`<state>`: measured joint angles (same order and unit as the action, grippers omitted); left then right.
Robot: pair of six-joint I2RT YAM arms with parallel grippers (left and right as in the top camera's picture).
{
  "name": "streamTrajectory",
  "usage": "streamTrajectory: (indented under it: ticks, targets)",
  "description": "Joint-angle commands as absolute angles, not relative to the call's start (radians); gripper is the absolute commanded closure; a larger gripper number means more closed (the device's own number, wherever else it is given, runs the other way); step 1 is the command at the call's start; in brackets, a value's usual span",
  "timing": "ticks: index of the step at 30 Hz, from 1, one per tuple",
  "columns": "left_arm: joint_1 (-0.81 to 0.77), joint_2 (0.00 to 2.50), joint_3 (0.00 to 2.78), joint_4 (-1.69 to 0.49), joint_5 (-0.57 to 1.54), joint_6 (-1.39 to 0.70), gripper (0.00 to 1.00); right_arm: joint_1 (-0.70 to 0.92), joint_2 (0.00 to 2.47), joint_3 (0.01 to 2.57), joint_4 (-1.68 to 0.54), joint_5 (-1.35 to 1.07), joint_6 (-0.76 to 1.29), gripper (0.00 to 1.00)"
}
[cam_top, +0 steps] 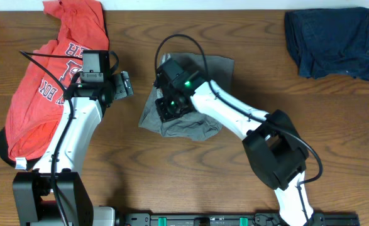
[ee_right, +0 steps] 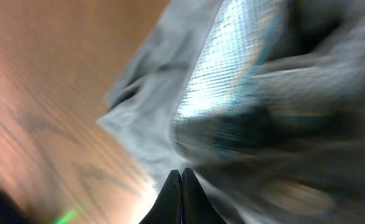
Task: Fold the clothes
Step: 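Press the folded grey shorts down with the right gripper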
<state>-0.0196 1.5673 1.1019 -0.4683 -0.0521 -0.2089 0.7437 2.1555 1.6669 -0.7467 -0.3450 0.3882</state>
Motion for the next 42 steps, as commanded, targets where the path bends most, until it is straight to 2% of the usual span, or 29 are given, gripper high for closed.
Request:
streamTrajectory:
  ticks: [1,9,18,23,25,28,33,36,40,42]
  targets:
    - [-0.015,1.564,1.103,-0.471,-0.053,-0.204,0.09,0.744,2.194,1.662,-0.746,-0.352,0.457,0.99]
    - [-0.015,1.564,1.103,-0.479,-0.053,-0.204,0.09,0.685,2.19,1.677,-0.744,-0.483,0.398,0.99]
    - [-0.015,1.564,1.103,-0.49,-0.053,-0.203,0.08,0.639,2.027,1.79,-0.928,-0.485,0.258,0.99]
    - [-0.015,1.564,1.103,-0.49,-0.053,-0.204,0.08,0.617,1.951,1.793,-1.007,-0.31,0.231,0.85]
    - [-0.015,1.564,1.103,-0.49,-0.053,-0.204,0.08,0.605,1.961,1.785,-1.019,-0.252,0.231,0.81]
    - [-0.015,1.564,1.103,-0.49,-0.053,-0.204,0.09,0.584,2.004,1.764,-1.024,-0.231,0.231,0.8]
    - [-0.015,1.564,1.103,-0.496,-0.053,-0.203,0.08,0.56,2.112,1.745,-1.034,-0.232,0.223,0.89]
    - [-0.015,1.564,1.103,-0.496,-0.053,-0.203,0.08,0.548,2.164,1.742,-1.047,-0.23,0.205,0.9]
    - [-0.015,1.564,1.103,-0.496,-0.053,-0.203,0.08,0.53,2.197,1.729,-1.061,-0.171,0.204,0.87]
    - [-0.015,1.564,1.103,-0.496,-0.053,-0.203,0.08,0.515,2.206,1.715,-1.063,-0.129,0.215,0.82]
